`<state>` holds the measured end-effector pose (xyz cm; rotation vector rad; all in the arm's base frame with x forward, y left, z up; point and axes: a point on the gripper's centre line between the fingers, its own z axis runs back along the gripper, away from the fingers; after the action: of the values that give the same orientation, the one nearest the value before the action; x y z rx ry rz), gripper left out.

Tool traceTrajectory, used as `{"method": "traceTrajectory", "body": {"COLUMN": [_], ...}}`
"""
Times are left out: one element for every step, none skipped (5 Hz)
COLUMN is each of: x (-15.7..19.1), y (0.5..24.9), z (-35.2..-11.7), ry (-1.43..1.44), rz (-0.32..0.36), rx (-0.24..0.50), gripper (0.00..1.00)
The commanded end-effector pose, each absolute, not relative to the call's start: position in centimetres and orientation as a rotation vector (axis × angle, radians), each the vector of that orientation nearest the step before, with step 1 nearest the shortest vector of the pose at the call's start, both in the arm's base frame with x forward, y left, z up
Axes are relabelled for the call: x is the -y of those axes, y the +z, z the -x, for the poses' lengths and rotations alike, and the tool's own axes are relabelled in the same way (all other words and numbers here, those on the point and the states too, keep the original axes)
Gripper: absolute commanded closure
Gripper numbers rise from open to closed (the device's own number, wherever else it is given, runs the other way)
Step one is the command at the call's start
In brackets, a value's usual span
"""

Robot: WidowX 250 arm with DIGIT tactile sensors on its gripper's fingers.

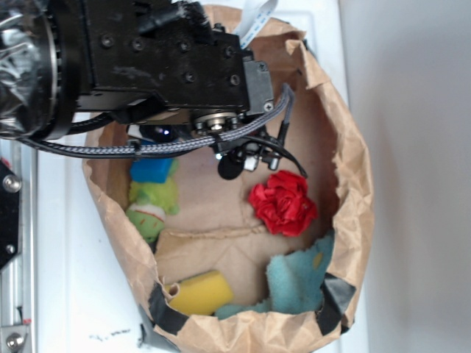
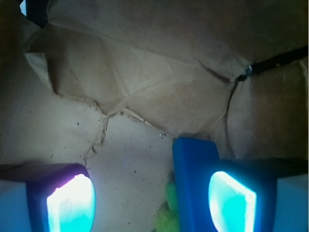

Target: Grab the blue block.

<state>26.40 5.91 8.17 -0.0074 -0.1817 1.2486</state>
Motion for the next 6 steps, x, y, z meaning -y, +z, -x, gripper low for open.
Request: {"method": "traceTrajectory", "body": {"x": [-9.5,-9.5,-9.2,-8.6,-8.2,-8.3], "y": [9.5,9.3,8.7,7.6,6.9,6.8], "z": [-23.7,-23.1,-23.0,-22.6,-21.5,-20.8], "ry": [1.280,1.265,1.243,1.211,1.157,1.111], "rz": [0.001,0.001,0.016,0.023,0.009,0.007], "rx": [0.232,0.219,0.204,0.200,0.203,0.205], "gripper": [0.00,0.00,0.00,0.00,0.00,0.00]}}
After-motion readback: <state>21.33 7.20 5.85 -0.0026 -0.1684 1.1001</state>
